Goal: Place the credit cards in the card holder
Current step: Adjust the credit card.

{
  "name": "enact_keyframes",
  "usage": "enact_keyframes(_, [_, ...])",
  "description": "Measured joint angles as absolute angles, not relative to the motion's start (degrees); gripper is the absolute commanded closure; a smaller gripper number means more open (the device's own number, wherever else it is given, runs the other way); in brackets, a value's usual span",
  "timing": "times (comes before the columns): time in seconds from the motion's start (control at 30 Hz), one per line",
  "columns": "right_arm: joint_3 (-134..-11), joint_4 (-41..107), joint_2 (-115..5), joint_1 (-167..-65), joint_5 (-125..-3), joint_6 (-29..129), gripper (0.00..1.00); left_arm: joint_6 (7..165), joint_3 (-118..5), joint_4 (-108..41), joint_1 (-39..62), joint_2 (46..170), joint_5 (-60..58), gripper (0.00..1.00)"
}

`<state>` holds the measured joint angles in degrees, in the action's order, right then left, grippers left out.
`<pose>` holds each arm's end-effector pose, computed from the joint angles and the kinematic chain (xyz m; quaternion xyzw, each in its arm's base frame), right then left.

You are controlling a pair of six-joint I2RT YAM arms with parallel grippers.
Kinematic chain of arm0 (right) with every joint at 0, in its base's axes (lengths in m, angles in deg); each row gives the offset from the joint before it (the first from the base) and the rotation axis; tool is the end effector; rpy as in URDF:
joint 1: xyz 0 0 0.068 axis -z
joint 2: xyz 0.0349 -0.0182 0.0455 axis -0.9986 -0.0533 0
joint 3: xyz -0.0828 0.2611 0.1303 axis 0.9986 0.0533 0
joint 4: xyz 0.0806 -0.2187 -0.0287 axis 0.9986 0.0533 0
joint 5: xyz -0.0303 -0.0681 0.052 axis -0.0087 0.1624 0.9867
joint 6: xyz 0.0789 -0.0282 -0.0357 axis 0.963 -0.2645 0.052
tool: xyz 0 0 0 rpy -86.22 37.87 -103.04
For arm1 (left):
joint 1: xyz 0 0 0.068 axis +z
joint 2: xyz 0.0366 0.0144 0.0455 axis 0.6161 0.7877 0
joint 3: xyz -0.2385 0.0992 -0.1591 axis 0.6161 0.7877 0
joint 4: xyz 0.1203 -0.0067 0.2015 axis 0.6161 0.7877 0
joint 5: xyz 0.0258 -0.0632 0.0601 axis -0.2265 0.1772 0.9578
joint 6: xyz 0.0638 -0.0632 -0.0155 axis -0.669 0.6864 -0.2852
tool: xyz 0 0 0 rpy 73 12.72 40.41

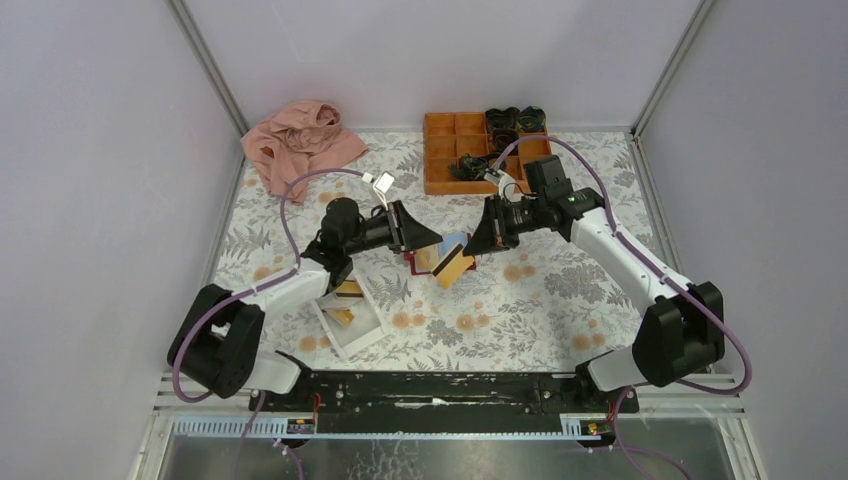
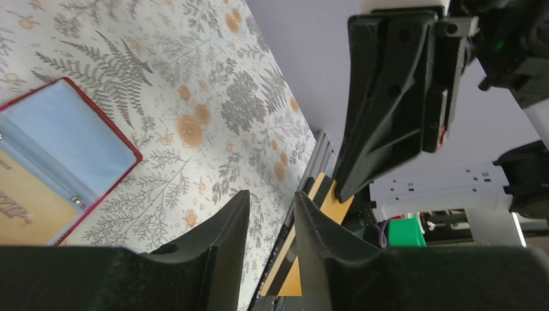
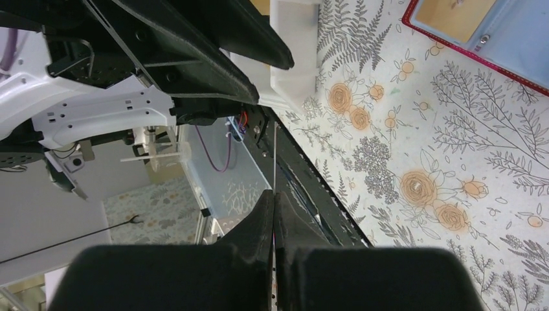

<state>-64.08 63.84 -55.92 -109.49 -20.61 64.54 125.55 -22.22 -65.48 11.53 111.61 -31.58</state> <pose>0.2442 0.1698 0.3185 -0.1682 0.8370 0.4945 0.1631 0.2480 -0.1810 0.2896 0.0652 0.7379 -0.5855 0.3295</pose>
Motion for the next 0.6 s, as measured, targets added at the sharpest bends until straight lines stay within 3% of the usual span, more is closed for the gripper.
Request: enact_keyframes(0.6, [-64.08,58.79,-61.1,-108.15,-14.56,66.53,1.0,128.74,-22.19,-71.92,12.73,115.52,-45.0,0.6])
